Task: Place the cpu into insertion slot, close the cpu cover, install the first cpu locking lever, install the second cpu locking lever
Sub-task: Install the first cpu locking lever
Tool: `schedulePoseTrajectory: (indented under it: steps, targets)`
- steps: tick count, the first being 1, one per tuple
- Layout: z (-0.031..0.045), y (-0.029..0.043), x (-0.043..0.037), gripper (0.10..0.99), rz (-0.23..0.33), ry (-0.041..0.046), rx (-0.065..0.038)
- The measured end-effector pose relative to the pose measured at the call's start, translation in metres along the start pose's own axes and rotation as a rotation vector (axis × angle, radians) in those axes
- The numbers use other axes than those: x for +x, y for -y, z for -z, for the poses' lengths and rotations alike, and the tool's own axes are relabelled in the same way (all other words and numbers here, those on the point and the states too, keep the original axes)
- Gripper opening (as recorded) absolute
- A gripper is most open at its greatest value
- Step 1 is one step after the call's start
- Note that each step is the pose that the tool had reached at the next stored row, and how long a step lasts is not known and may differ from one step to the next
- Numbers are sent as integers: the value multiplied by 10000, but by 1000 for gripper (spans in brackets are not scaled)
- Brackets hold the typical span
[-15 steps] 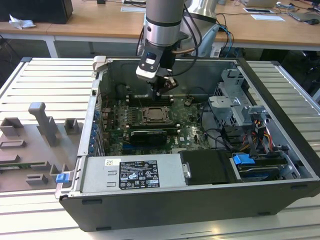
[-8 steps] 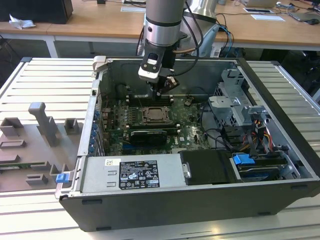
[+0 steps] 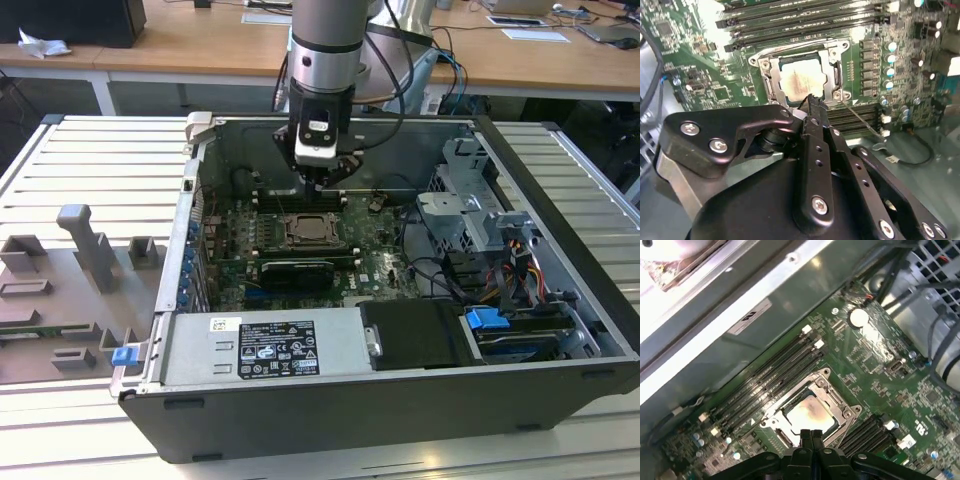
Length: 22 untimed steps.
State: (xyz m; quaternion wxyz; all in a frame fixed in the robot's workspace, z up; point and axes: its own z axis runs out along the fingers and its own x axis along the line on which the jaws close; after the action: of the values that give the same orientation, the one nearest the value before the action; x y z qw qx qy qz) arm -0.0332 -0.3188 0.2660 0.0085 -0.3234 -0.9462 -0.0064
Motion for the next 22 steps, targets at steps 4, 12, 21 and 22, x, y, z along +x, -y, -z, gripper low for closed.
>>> schedulePoseTrajectory:
  steps: [4,12,21,22]
  targets:
    - [-2,0,0,106,839,-6,16]
    - [-5,0,0,106,2395,-17,48]
    - [-7,0,0,106,3700,-25,74]
    - [-8,0,0,106,3782,-26,75]
